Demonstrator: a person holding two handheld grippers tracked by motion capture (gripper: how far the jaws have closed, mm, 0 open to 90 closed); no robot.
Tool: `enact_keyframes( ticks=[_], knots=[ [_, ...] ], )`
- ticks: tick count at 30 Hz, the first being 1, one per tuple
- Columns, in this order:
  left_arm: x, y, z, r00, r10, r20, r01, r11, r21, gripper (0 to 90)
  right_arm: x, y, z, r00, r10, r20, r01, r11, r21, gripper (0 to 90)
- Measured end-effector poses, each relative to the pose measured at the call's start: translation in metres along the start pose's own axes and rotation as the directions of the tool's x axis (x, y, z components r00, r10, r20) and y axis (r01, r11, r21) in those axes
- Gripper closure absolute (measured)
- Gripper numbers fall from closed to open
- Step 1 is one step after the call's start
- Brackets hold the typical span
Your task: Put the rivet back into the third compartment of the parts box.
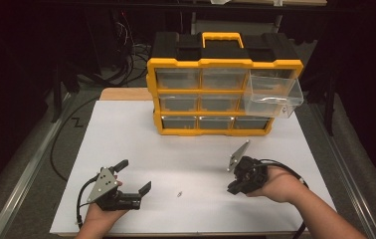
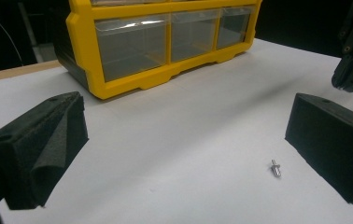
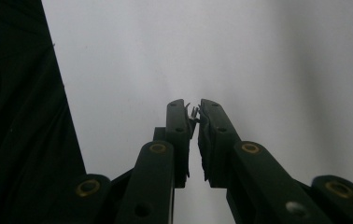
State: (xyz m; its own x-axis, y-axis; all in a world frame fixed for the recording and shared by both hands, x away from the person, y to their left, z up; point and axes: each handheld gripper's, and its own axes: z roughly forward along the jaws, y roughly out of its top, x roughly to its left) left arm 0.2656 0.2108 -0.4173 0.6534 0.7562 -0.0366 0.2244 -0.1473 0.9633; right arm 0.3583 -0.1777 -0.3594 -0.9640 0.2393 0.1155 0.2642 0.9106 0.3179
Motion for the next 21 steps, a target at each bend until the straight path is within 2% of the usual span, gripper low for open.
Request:
enact_keyframes(
  ticks=[4, 5, 12, 16, 21],
  knots=[
    [0.0, 0.0, 0.0, 1.0, -0.001, 0.0, 0.001, 1.0, 0.0, 0.4, -0.003, -0.008, -0.013, 0.9999, 0.017, 0.002, -0.017, 1.0, -0.003, 83.8],
    [0.0, 0.0, 0.0, 1.0, 0.001, 0.001, -0.001, 1.0, 0.0, 0.4, -0.004, -0.013, -0.023, 0.9996, 0.024, 0.012, -0.024, 1.0, 0.0, 83.8],
    [-0.001, 0.0, 0.0, 1.0, 0.002, 0.001, -0.002, 1.0, 0.003, 0.4, -0.01, -0.028, -0.058, 0.9982, 0.042, 0.043, -0.042, 0.999, -0.011, 83.7],
    [-0.002, 0.0, 0.0, 1.0, 0.002, -0.001, -0.002, 1.0, 0.002, 0.4, -0.013, -0.033, -0.08, 0.9969, 0.06, 0.052, -0.059, 0.998, -0.023, 83.7],
    [-0.001, 0.0, 0.0, 1.0, -0.002, -0.004, 0.002, 1.0, 0.007, 0.4, -0.015, -0.033, -0.103, 0.9963, 0.057, 0.065, -0.055, 0.998, -0.032, 83.8]
  ],
)
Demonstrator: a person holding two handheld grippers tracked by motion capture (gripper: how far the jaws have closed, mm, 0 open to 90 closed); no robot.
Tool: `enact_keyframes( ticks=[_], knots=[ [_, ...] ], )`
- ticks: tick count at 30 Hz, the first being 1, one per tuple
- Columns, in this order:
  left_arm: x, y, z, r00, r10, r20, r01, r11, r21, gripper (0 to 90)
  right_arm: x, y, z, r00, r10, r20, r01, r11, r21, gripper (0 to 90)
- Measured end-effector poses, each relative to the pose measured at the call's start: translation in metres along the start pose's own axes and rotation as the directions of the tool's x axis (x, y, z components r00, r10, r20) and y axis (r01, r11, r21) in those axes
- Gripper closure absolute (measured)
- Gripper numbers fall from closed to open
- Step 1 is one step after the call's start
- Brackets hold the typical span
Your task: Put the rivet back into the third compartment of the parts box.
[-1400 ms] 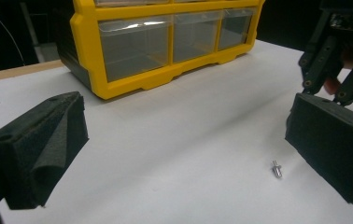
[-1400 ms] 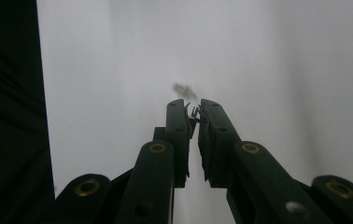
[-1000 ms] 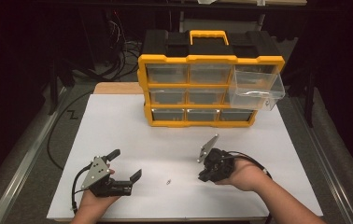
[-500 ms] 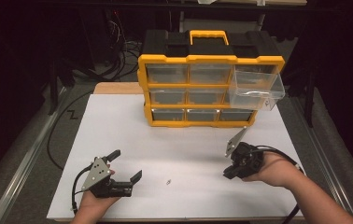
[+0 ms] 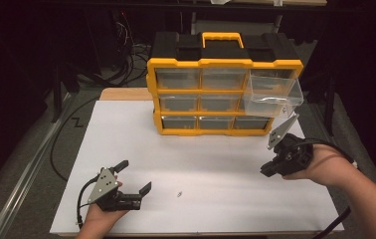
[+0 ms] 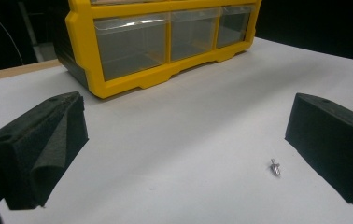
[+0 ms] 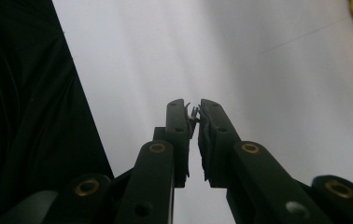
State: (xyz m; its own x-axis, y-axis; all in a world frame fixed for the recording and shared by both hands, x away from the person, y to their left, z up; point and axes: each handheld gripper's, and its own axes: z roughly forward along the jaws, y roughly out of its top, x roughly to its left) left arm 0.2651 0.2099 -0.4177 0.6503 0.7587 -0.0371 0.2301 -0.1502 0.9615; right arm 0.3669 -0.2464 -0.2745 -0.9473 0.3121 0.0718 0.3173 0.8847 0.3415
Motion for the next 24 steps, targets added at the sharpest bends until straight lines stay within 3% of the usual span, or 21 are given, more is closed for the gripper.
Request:
enact_keyframes(
  ticks=[12, 24],
  knots=[
    [0.0, 0.0, -0.002, 0.9999, -0.011, -0.004, 0.011, 0.9999, -0.011, 0.3, -0.005, 0.015, -0.056, 0.9984, 0.01, 0.056, -0.01, 1.0, -0.012, 83.8],
    [-0.002, 0.001, -0.002, 1.0, 0.0, 0.003, 0.0, 0.9999, -0.017, 0.3, -0.009, 0.037, -0.101, 0.9973, 0.033, 0.065, -0.031, 0.999, -0.034, 83.8]
  ],
)
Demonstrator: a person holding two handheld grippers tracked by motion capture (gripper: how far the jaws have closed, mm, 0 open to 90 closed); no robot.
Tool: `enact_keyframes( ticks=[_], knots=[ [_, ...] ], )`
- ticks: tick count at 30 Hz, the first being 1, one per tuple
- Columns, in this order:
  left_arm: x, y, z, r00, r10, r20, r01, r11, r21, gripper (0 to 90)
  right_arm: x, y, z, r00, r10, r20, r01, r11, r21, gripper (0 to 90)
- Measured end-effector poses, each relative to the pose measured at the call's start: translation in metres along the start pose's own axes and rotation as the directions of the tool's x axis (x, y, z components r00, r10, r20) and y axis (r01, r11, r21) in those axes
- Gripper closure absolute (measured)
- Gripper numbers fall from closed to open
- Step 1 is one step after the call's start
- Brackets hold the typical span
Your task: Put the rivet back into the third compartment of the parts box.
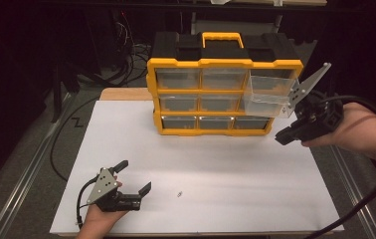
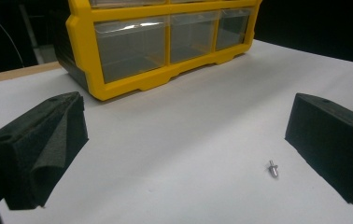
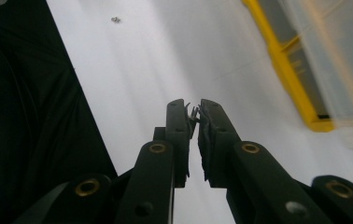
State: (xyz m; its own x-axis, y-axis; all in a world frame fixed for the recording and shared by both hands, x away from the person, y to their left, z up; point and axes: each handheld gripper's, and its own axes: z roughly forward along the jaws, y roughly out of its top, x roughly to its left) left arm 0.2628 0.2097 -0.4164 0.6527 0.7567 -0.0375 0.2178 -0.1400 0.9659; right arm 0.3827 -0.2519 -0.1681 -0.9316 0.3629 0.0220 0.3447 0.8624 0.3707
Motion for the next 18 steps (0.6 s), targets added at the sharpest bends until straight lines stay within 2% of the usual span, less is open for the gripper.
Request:
enact_keyframes(
  ticks=[9, 12, 15, 18],
  knots=[
    [0.001, 0.0, -0.001, 1.0, -0.005, 0.004, 0.005, 1.0, -0.004, 0.3, -0.01, 0.026, -0.033, 0.9993, 0.006, 0.038, -0.006, 1.0, -0.002, 83.8],
    [0.001, 0.001, -0.002, 1.0, 0.001, 0.007, -0.001, 1.0, -0.005, 0.4, -0.014, 0.033, -0.038, 0.999, 0.011, 0.044, -0.01, 1.0, -0.009, 83.8],
    [0.001, 0.0, -0.002, 1.0, -0.008, 0.005, 0.008, 0.9999, -0.007, 0.4, -0.015, 0.038, -0.04, 0.9991, 0.003, 0.042, -0.002, 1.0, -0.018, 83.8],
    [0.001, 0.0, -0.002, 1.0, -0.003, 0.007, 0.003, 1.0, -0.001, 0.3, -0.018, 0.048, -0.047, 0.9981, 0.006, 0.061, -0.005, 1.0, -0.026, 83.8]
  ],
)
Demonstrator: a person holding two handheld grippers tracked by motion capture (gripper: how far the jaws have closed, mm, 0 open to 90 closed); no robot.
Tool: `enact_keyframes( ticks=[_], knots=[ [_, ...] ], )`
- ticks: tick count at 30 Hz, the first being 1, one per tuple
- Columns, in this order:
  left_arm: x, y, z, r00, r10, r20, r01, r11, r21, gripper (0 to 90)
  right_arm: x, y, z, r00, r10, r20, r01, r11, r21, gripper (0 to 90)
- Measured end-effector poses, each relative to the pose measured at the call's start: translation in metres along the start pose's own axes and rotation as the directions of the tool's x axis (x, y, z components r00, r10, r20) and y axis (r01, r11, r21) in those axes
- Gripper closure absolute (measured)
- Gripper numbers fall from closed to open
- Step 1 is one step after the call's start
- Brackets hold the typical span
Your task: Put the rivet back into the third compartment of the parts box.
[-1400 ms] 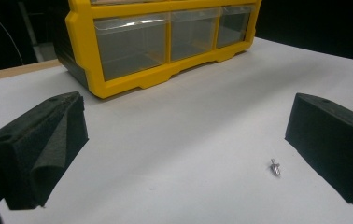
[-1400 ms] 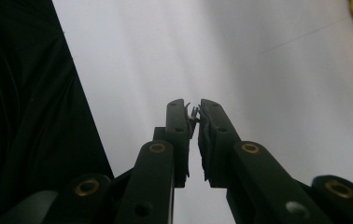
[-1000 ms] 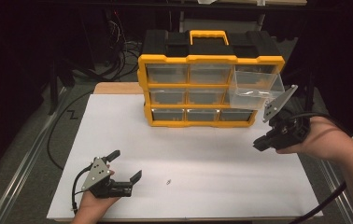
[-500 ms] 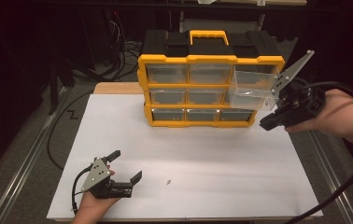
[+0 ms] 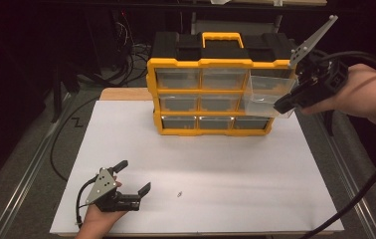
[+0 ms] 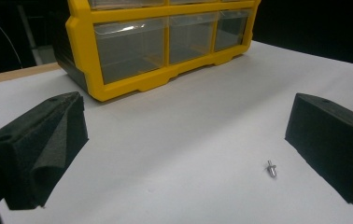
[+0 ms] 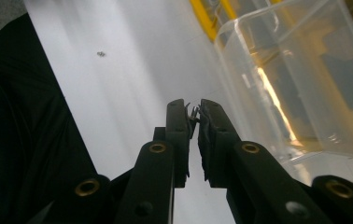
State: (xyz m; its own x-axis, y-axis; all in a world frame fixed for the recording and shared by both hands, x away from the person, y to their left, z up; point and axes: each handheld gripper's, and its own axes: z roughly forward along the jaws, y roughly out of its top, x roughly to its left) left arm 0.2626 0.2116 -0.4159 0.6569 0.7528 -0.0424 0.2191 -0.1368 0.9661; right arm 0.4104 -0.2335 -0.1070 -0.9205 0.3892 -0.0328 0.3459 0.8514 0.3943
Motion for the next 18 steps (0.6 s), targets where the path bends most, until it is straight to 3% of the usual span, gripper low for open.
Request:
enact_keyframes(
  ticks=[10, 11, 15, 16, 18],
  knots=[
    [0.0, 0.0, -0.001, 1.0, 0.007, -0.005, -0.007, 0.9999, 0.009, 0.3, -0.018, 0.02, -0.006, 0.9995, 0.013, 0.03, -0.014, 1.0, 0.022, 83.8],
    [0.0, 0.0, -0.001, 1.0, 0.007, -0.004, -0.007, 0.9999, 0.008, 0.3, -0.026, 0.023, -0.005, 0.9987, 0.027, 0.043, -0.029, 0.999, 0.032, 83.8],
    [0.0, 0.0, -0.001, 1.0, 0.006, 0.0, -0.006, 0.9999, 0.008, 0.4, -0.037, 0.028, -0.004, 0.997, 0.045, 0.063, -0.048, 0.998, 0.035, 83.8],
    [0.0, 0.0, -0.001, 1.0, -0.001, 0.0, 0.001, 1.0, 0.0, 0.3, -0.047, 0.031, 0.002, 0.9947, 0.063, 0.081, -0.068, 0.996, 0.054, 83.7],
    [0.0, 0.0, -0.001, 1.0, 0.002, 0.001, -0.002, 1.0, 0.003, 0.3, -0.054, 0.032, 0.01, 0.994, 0.076, 0.078, -0.082, 0.994, 0.074, 83.7]
  ],
)
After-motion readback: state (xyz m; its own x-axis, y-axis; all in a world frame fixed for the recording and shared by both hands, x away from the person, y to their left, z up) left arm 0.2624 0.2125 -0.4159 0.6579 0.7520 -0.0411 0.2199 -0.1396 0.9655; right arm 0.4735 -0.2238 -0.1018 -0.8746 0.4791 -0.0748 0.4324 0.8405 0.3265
